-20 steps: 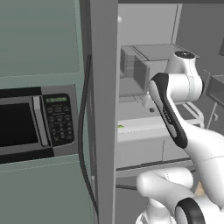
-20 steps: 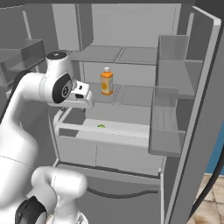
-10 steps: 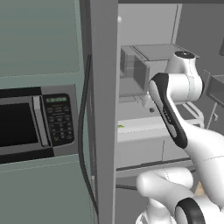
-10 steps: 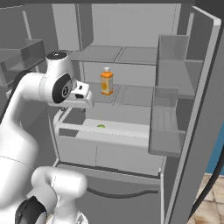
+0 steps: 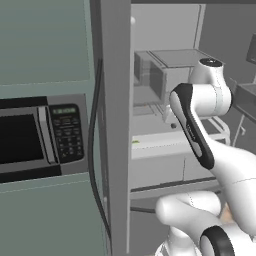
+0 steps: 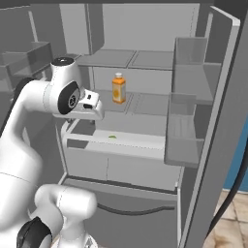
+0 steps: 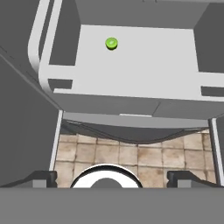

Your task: Fully open the fridge drawer.

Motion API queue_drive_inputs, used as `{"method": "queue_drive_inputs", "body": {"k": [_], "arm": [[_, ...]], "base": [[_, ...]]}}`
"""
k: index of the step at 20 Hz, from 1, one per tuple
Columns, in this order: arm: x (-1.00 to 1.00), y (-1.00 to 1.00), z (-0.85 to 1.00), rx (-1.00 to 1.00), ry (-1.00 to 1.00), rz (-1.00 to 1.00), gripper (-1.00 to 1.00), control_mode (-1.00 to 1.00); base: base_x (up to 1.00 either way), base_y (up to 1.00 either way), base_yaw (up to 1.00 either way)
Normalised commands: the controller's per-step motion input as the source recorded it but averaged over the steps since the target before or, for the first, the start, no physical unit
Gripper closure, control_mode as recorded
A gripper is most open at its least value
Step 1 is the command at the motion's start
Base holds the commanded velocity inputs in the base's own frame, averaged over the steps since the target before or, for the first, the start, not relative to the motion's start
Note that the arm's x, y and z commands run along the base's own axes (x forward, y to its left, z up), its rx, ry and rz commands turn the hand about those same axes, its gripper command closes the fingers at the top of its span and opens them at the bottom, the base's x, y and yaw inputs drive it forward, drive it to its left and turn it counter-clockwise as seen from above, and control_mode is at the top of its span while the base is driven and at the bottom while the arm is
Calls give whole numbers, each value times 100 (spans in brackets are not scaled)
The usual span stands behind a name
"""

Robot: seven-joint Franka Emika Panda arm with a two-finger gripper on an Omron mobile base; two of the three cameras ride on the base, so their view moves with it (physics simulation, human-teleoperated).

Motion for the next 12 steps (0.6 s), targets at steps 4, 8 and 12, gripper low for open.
{"method": "queue_drive_inputs", "body": {"k": [4,8,12], "arm": [[0,0,0,0,0,0,-100,100],[0,0,0,0,0,0,-100,100],[0,0,0,0,0,0,-100,100]], "base": [[-37,-22,-2],[-39,-24,-3],[-36,-25,-4]]}}
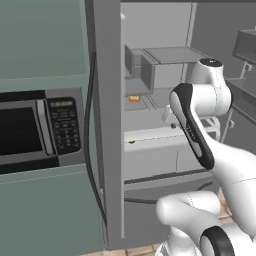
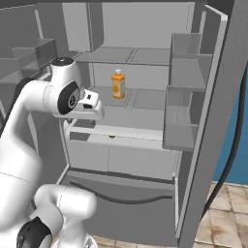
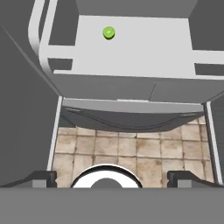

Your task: Fully open the fridge drawer.

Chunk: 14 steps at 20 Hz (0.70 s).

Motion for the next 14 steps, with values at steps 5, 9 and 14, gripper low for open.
{"method": "queue_drive_inputs", "body": {"k": [5,9,14], "arm": [[-5,-6,0,0,0,-1,-100,-100],[-10,-18,0,0,0,-5,-100,-100],[19,-31,-8,0,0,-4,-100,-100]], "base": [[-15,-12,-2],[0,0,0],[0,0,0]]}}
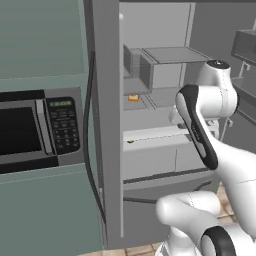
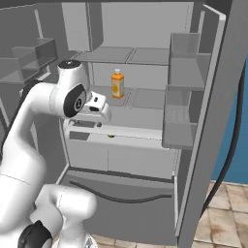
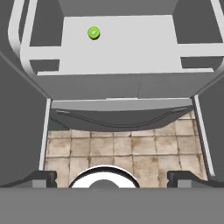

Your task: Fully open the fridge drawer.

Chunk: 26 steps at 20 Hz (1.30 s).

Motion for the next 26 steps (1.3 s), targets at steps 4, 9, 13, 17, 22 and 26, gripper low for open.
{"method": "queue_drive_inputs", "body": {"k": [4,9,13,17,22,26], "arm": [[70,-41,-35,0,0,0,-100,-100],[82,-9,-41,-1,-3,0,-100,-100],[54,0,-46,-1,0,-1,-100,-100],[36,0,-33,1,0,-14,-100,-100],[37,0,-18,2,-3,-6,-100,-100],[36,0,-15,0,-6,0,-100,-100]], "base": [[0,0,0],[0,0,0],[0,0,0],[0,0,0],[0,0,0],[0,0,0]]}}
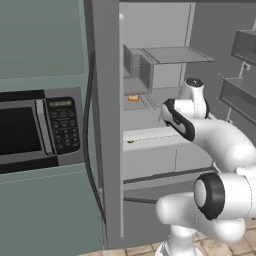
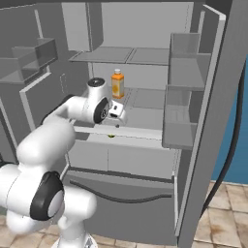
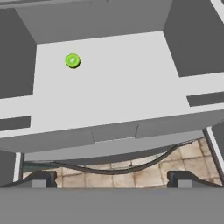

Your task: Fully open the fridge drawer.

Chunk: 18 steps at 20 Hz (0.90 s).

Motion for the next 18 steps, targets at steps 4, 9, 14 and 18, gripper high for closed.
{"method": "queue_drive_inputs", "body": {"k": [4,9,14,18], "arm": [[38,0,-23,0,-3,0,-100,-100],[39,0,-26,0,0,0,-100,-100],[32,0,-21,0,0,0,-100,-100],[33,0,-25,0,0,0,-100,-100]], "base": [[0,0,0],[0,0,0],[0,0,0],[0,0,0]]}}
